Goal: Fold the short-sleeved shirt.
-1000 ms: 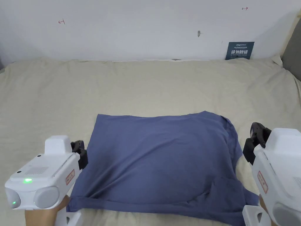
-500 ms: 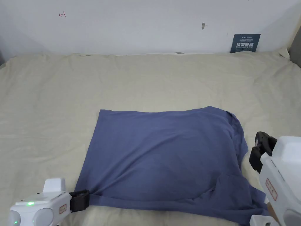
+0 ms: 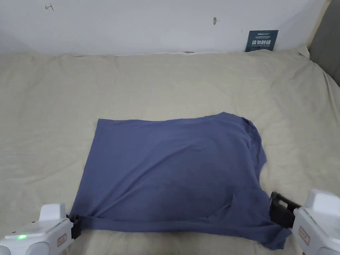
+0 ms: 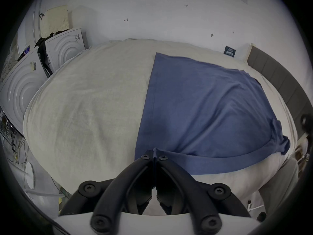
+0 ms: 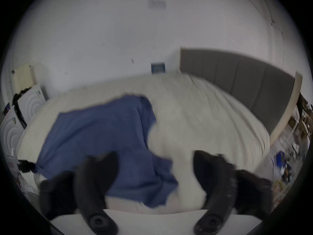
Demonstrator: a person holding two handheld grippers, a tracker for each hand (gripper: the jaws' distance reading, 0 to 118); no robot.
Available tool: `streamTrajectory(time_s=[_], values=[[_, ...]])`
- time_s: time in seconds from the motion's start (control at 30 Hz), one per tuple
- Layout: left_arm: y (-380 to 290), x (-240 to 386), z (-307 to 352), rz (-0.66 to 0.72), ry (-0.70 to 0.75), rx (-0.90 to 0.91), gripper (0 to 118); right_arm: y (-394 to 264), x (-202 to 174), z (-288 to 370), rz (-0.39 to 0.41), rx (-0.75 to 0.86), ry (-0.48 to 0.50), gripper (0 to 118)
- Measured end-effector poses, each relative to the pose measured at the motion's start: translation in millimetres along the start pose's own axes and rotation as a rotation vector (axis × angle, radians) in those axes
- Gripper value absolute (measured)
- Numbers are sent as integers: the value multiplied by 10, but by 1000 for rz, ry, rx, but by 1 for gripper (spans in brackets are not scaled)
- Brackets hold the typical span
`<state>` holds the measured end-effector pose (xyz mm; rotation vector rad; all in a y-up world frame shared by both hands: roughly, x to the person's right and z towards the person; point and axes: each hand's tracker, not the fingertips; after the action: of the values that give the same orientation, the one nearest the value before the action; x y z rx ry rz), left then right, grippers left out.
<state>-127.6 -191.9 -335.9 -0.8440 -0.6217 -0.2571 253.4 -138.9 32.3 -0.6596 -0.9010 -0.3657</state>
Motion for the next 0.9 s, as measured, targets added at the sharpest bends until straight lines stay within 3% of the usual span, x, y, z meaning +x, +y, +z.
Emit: streamTrajectory(time_s=[0.03, 0.2, 0.27, 0.3, 0.33, 0.43, 0.7, 0.9], values=[[21, 4, 28, 1, -6, 11, 3, -117, 28, -92, -7, -63, -22, 109], [82, 10, 84, -1, -11, 31, 3, -533, 53, -378, 8, -192, -12, 105], [98, 9, 86, -3, -8, 33, 3, -602, 42, -469, 12, -205, 11, 82], [105, 5, 85, -1, -7, 32, 3, -613, 36, -510, 11, -211, 22, 62], [104, -3, 67, 2, -6, 31, 3, -615, 30, -547, 12, -214, 31, 28], [123, -15, 66, 6, 0, 31, 3, -587, -1, -528, -5, -206, 80, 8], [440, -96, 94, 52, 8, 87, 3, 82, -56, -248, 26, 23, 133, 5], [940, -89, -43, 72, 30, 147, 3, 743, -248, -541, 70, 104, 128, 5]])
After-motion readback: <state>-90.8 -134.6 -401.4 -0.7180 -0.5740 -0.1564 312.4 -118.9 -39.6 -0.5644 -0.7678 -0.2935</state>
